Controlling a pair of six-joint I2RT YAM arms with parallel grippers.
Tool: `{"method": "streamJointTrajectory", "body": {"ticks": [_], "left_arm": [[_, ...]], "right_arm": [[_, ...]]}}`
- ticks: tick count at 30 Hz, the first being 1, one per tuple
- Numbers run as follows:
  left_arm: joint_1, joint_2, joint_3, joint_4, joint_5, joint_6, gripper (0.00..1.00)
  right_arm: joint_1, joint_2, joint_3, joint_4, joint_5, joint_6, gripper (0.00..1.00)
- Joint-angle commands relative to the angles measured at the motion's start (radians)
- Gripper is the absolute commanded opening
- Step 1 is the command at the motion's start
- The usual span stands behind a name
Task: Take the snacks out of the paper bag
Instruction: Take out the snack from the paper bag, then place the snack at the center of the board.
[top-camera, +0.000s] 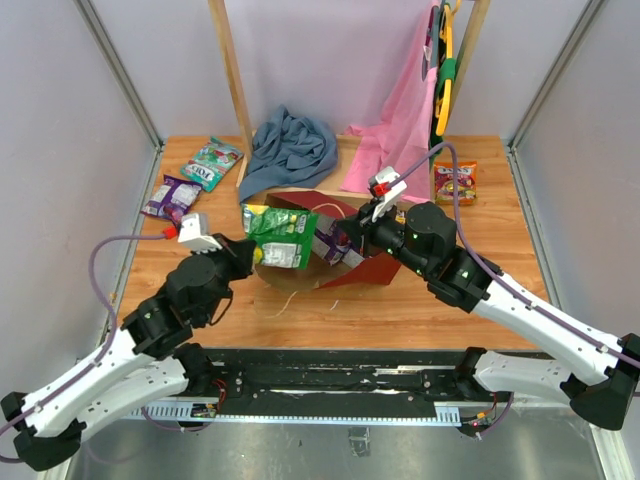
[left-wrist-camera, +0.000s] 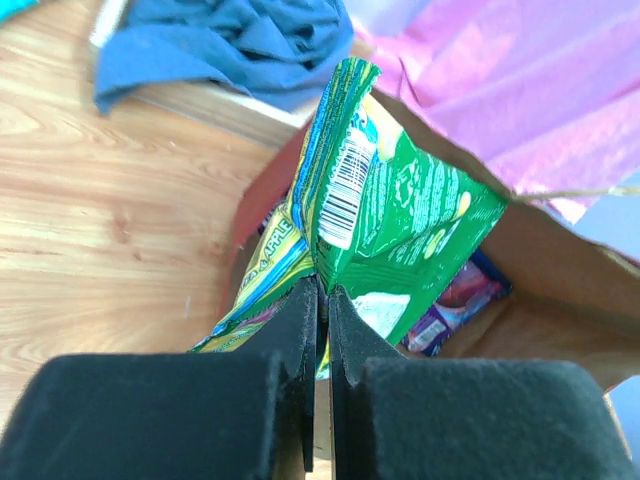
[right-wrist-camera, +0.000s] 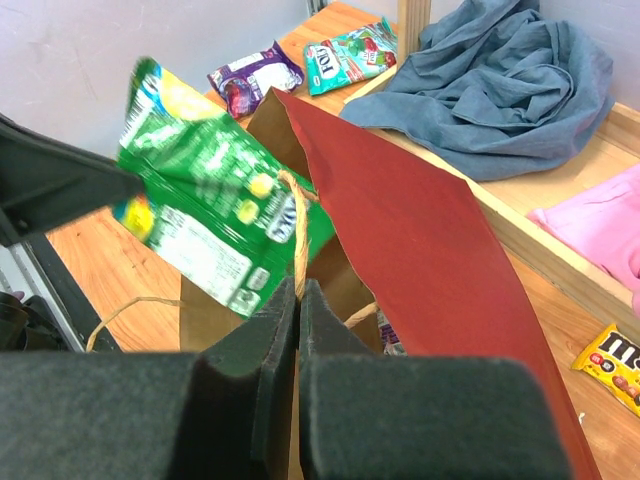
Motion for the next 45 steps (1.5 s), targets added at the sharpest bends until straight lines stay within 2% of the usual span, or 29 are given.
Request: {"method": "streamJointTrajectory", "body": {"ticks": [1,6,9,18,21,31,33,34,37,41,45], "left_arm": [[-0.005,-0.065,0.11,-0.111,-0.174,0.0,0.0],[-0.006,-0.095,0.195,-0.278,-0.363,-0.076,0.0],[-0.006,-0.15,0.208,-0.301,-0.478,-0.084,0.0],[-0.006,-0.241,0.218,0.003,-0.666,0.191,0.01],[-0.008,-0.214,0.226,0.115,-0.656,0.295,0.01],[0.018,0.056,0.368,0.252,-0.493,0.547,0.01],[0.091,0.126,0.414,0.217,-0.372,0.528,0.01],[0.144,0.177,0.458,0.146,-0.312,0.498,0.01],[0.405,0.3,0.563,-0.005,-0.121,0.358,0.0],[0.723,0.301,0.501,0.083,0.17,0.253,0.0],[0.969,0.41,0.485,0.04,0.329,0.135,0.0]], "right_arm": [[0.015,-0.003,0.004,0.015,0.009,-0.004,0.01],[0.015,0.009,0.01,0.016,0.003,-0.007,0.01],[0.015,0.018,0.016,0.019,-0.005,-0.006,0.01],[0.015,0.049,0.033,0.023,-0.042,-0.002,0.01],[0.016,0.056,0.036,0.028,-0.054,0.001,0.01],[0.016,0.051,0.035,0.012,-0.07,0.006,0.01],[0.015,0.045,0.035,0.004,-0.073,0.007,0.01],[0.016,0.044,0.036,0.002,-0.075,0.008,0.01],[0.015,0.037,0.042,-0.015,-0.077,0.001,0.01],[0.015,0.007,0.041,-0.045,-0.059,-0.01,0.01],[0.016,-0.015,0.025,-0.062,-0.04,-0.022,0.01]]}}
